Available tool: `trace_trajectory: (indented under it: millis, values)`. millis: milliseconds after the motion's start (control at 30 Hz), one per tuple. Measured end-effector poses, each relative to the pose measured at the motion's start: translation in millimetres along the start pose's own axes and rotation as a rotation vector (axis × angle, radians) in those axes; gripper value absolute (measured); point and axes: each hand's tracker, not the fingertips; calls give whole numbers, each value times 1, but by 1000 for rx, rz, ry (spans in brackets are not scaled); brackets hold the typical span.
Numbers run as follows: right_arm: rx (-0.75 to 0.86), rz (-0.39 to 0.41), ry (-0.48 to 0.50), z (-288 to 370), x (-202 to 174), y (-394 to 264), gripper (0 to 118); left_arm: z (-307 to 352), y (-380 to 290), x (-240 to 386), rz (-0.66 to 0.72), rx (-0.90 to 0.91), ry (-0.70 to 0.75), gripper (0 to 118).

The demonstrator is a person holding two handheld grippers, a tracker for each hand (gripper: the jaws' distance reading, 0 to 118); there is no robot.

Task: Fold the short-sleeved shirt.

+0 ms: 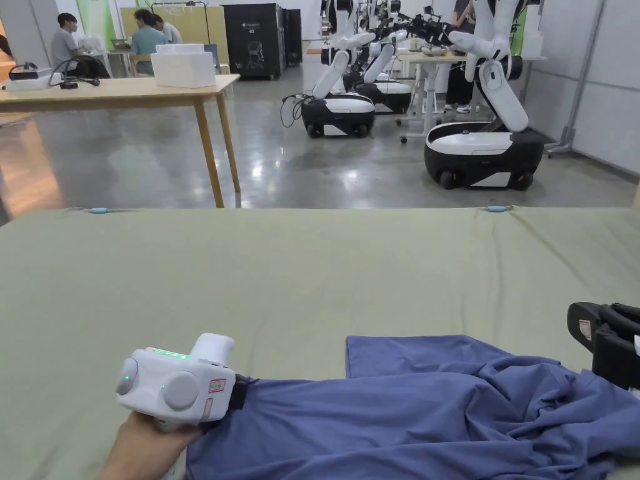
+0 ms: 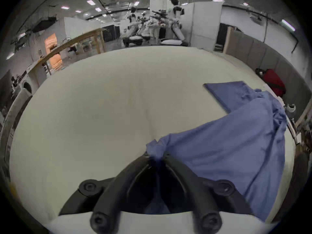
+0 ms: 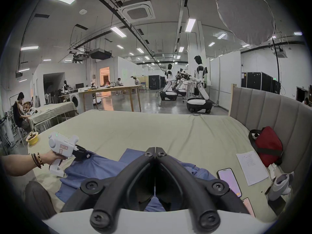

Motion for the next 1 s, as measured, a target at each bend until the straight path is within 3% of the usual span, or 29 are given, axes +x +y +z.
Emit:
trace_trajectory:
  millis: [33, 167, 267, 367, 400, 467, 500, 533, 700, 733, 800, 867, 933, 1000]
  values:
    - [-2, -3, 0, -2, 2, 0, 1, 3, 3, 11, -26, 9, 66, 2]
    - [-27, -9, 15, -15, 36, 2, 1, 14, 7, 15, -33, 20, 12, 2]
    - [-211, 0, -91, -40, 91, -9, 1, 32, 14, 11, -28, 101, 16, 2]
    - [-354, -10, -114, -66, 141, -46, 2, 46, 22, 14, 0, 144, -18, 2]
    - [-408, -20, -112, -74, 149, -58, 14, 49, 23, 13, 26, 148, -38, 2]
    - [-499, -29, -103, -90, 160, -82, 77, 58, 25, 24, 30, 155, -55, 2]
    - [-545, -45, -116, -96, 162, -93, 97, 58, 25, 25, 27, 159, -54, 2]
    - [-546, -54, -139, -102, 164, -102, 104, 59, 25, 27, 28, 154, -55, 2]
    - [-583, -10, -130, -129, 156, -126, 102, 58, 28, 36, 27, 133, -52, 2]
    - [-607, 19, -121, -135, 153, -129, 97, 57, 29, 37, 26, 133, -50, 2]
    - [-647, 65, -113, -145, 144, -136, 78, 58, 29, 38, 29, 131, -51, 2]
    - [-642, 46, -81, -147, 142, -141, 56, 57, 29, 40, 28, 130, -50, 2]
    - [-623, 28, -53, -143, 141, -136, 10, 58, 28, 40, 27, 132, -49, 2]
    - [-614, 34, -60, -143, 136, -135, 10, 56, 28, 40, 28, 129, -50, 2]
